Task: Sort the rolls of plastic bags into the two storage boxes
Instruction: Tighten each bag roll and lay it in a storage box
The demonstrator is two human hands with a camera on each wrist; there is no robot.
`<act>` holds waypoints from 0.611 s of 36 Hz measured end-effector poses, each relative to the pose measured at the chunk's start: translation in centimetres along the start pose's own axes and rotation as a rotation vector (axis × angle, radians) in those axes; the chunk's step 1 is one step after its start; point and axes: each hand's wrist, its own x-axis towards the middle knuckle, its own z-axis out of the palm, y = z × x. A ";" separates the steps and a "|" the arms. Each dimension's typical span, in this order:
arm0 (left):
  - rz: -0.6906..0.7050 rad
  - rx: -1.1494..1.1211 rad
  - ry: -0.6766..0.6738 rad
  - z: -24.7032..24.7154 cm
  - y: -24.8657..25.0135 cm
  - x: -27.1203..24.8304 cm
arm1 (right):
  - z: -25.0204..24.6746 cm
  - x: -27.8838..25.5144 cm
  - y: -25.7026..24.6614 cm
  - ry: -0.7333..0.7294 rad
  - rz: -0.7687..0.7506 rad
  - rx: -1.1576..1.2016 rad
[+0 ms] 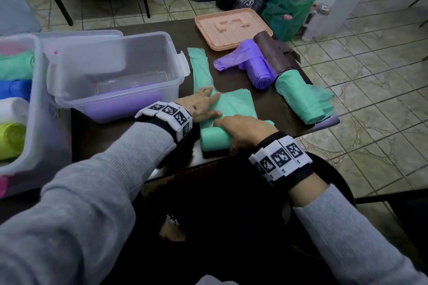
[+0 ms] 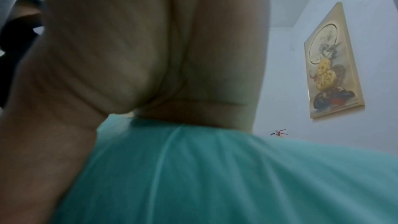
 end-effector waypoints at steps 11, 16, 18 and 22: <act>0.028 0.015 0.010 0.1 -0.3 0.0 | 0.1 0.1 -0.4 -0.019 -0.016 0.002; 0.030 0.010 0.013 0.1 -0.3 0.1 | 0.2 0.1 -0.3 -0.011 -0.028 -0.008; 0.030 0.006 0.020 0.1 -0.5 0.2 | 0.5 0.0 -0.2 0.021 -0.029 0.026; 0.037 -0.012 0.039 -0.1 -0.5 0.3 | 0.8 -0.3 0.3 0.125 -0.033 0.197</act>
